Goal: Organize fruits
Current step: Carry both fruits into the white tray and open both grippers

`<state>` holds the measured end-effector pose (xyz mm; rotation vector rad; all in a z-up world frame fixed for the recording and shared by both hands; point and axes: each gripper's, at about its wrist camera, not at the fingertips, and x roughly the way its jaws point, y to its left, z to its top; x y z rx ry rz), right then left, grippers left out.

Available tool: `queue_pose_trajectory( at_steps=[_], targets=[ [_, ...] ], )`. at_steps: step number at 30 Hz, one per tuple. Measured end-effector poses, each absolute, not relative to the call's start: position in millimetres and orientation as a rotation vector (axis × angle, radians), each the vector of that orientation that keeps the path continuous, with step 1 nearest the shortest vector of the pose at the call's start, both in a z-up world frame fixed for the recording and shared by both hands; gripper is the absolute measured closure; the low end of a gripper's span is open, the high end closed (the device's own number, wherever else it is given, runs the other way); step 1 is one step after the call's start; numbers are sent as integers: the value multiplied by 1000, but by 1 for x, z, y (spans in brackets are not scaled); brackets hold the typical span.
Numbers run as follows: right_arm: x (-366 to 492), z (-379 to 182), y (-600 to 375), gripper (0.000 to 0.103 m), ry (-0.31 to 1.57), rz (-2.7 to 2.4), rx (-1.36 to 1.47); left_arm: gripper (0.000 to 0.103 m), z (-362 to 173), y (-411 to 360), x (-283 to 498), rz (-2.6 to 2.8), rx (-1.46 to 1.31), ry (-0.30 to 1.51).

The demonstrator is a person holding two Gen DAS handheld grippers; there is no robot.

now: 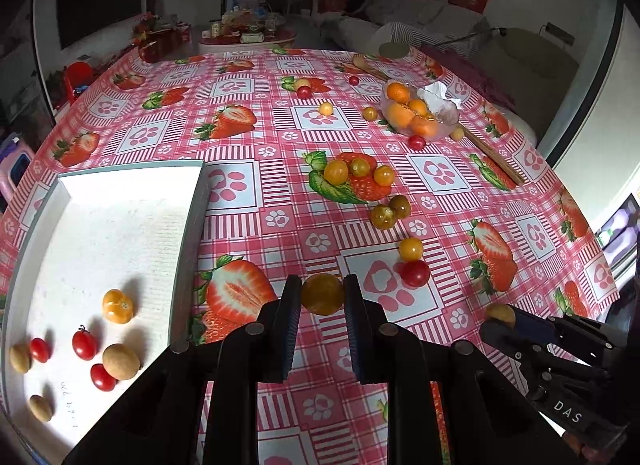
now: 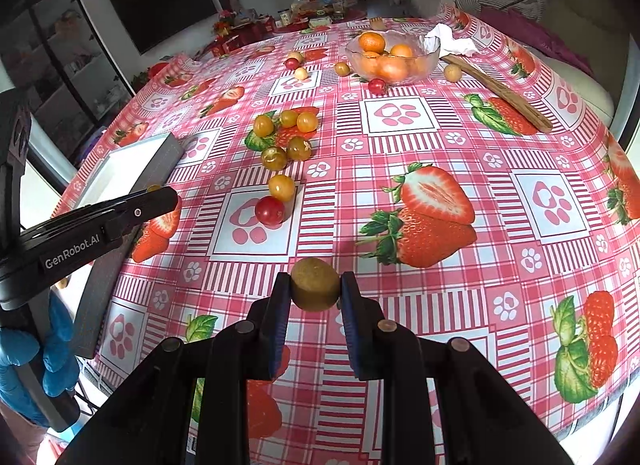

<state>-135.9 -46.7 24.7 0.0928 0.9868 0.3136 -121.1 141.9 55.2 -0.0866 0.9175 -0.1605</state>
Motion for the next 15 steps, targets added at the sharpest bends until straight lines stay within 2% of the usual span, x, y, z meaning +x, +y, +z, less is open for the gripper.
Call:
queue_pose_trajectory(
  at_steps=[15],
  targets=[
    [-141, 44, 15, 76, 990, 425, 37, 80, 66, 225, -183, -10, -136, 848]
  ],
)
